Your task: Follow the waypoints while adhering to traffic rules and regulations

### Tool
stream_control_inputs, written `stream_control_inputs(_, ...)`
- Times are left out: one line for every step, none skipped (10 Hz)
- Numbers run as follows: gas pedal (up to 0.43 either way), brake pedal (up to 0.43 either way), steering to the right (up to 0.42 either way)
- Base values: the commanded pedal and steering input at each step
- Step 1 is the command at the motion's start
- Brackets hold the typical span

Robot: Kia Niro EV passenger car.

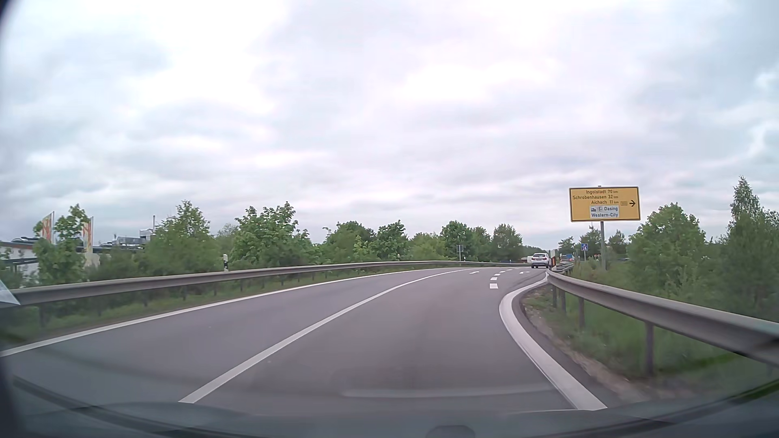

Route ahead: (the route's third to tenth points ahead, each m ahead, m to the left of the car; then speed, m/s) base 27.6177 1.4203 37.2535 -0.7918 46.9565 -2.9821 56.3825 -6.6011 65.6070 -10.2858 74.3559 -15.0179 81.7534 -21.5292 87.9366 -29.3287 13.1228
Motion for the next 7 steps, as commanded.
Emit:
stream_control_inputs(0.0,0.0,0.053)
stream_control_inputs(0.0,0.0,0.057)
stream_control_inputs(0.0,0.0,0.057)
stream_control_inputs(0.02,0.0,0.057)
stream_control_inputs(0.059,0.0,0.057)
stream_control_inputs(0.067,0.0,0.057)
stream_control_inputs(0.087,0.0,0.058)
